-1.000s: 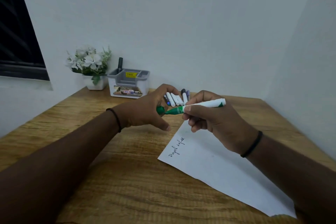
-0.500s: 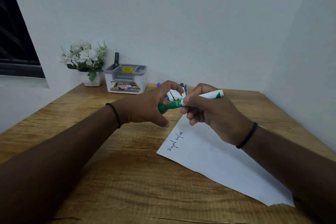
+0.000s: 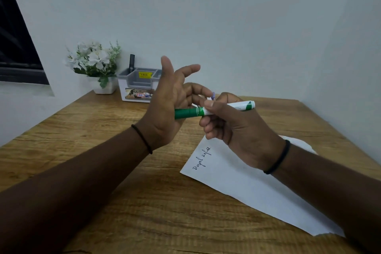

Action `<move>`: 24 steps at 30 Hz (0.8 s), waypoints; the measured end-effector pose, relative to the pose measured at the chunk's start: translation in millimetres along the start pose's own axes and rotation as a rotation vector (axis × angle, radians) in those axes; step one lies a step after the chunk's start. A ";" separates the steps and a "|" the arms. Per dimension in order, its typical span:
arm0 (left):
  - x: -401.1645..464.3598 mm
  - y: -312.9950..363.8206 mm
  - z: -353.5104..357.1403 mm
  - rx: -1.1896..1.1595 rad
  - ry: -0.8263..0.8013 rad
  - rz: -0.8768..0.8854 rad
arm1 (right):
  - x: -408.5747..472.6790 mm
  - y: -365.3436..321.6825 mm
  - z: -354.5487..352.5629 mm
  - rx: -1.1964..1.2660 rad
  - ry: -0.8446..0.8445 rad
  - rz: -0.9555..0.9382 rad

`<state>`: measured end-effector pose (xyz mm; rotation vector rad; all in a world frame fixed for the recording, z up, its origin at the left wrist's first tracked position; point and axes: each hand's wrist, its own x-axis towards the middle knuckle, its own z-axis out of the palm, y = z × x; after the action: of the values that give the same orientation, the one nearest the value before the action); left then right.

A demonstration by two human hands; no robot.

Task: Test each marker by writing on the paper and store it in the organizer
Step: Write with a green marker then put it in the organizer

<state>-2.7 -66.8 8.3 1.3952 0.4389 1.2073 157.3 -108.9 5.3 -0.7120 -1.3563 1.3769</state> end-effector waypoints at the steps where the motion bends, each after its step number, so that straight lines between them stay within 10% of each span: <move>1: -1.0 -0.1 0.3 -0.003 0.007 0.010 | 1.0 1.0 0.7 -0.001 -0.002 -0.006; 8: 1.8 11.2 1.1 0.569 0.060 -0.126 | 8.9 -5.6 -10.3 -0.170 0.055 -0.066; 11: 5.3 9.0 -6.3 1.056 0.158 0.160 | 12.1 -13.1 -19.3 -0.240 0.022 -0.026; 24: 17.7 30.1 -55.8 0.632 0.439 0.231 | 77.0 -15.9 32.9 -0.764 -0.203 0.004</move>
<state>-53.8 -31.6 30.2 1.7387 1.0582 1.6603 108.4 -51.6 45.3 -1.0828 -2.0741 0.9237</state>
